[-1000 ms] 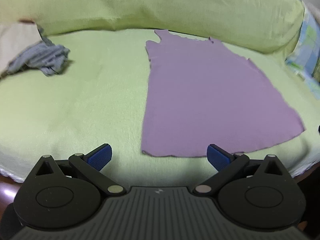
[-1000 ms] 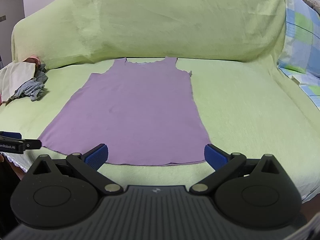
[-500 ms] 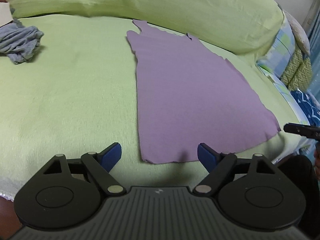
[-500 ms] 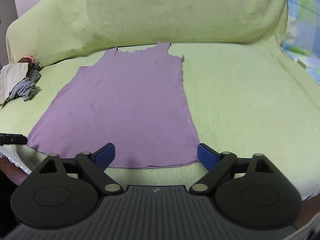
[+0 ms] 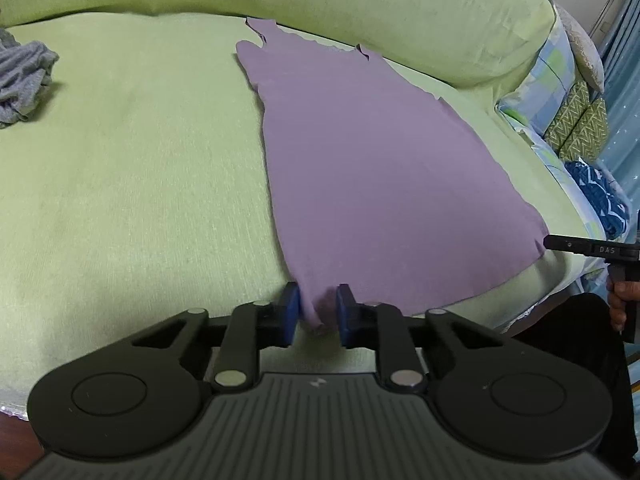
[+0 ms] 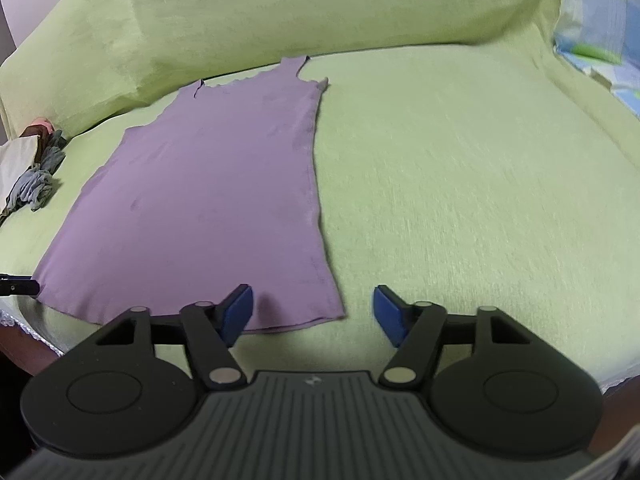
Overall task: Fold clothes
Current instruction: 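Move both grippers to the hem of the purple top, then close the left gripper on the hem while the right gripper grasps the hem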
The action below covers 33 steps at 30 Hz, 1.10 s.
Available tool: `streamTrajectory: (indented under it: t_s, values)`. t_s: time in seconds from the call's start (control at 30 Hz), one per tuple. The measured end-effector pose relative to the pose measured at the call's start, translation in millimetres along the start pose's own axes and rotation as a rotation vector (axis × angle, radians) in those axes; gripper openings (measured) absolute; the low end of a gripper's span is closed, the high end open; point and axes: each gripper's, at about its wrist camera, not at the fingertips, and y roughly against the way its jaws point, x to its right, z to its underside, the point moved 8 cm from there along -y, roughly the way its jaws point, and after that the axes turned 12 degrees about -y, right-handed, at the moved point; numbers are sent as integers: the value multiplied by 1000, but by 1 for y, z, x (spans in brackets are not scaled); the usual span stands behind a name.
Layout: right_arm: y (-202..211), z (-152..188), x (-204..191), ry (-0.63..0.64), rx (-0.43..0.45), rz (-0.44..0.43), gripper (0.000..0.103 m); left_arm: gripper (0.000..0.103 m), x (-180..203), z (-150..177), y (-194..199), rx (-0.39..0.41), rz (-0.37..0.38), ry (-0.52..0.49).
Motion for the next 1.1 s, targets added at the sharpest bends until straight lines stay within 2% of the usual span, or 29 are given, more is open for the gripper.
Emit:
streamTrajectory:
  t_s: [0.27, 0.33, 0.4, 0.53, 0.6, 0.67, 0.73, 0.8, 0.83, 0.9, 1.0, 1.1]
  values:
    - [1, 1, 5, -1, -21, -47, 51, 22, -6, -2, -3, -5, 39, 5]
    - [0, -1, 4, -4, -24, -47, 43, 22, -8, -2, -4, -3, 50, 20]
    - [0, -1, 4, -8, -31, -50, 25, 21, -9, -3, -4, -3, 64, 30]
    - [0, 1, 5, -5, -33, -45, 17, 21, -12, -2, -5, -8, 89, 54]
    - [-1, 1, 4, -6, -43, -51, 8, 21, -11, -2, -5, -15, 86, 40]
    - [-1, 1, 3, 1, -46, -54, 4, 21, -11, -2, -6, -17, 82, 41]
    - [-2, -1, 1, 9, -53, -67, 3, 20, -11, -2, -7, -21, 78, 40]
    - [-1, -1, 1, 6, -53, -73, 3, 3, -11, -2, -7, -27, 62, 42]
    - [-1, -2, 2, -4, -54, -81, 3, 0, -13, -2, -8, -30, 58, 50]
    - [1, -3, 5, -36, -59, -98, 3, 0, -16, -2, -8, -35, 63, 79]
    - [8, -6, 9, -96, -64, -137, 3, 0, -13, -6, -4, -32, 73, 69]
    - [15, -12, 8, -135, -71, -176, 3, 0, -8, -22, 11, 25, 102, 70]
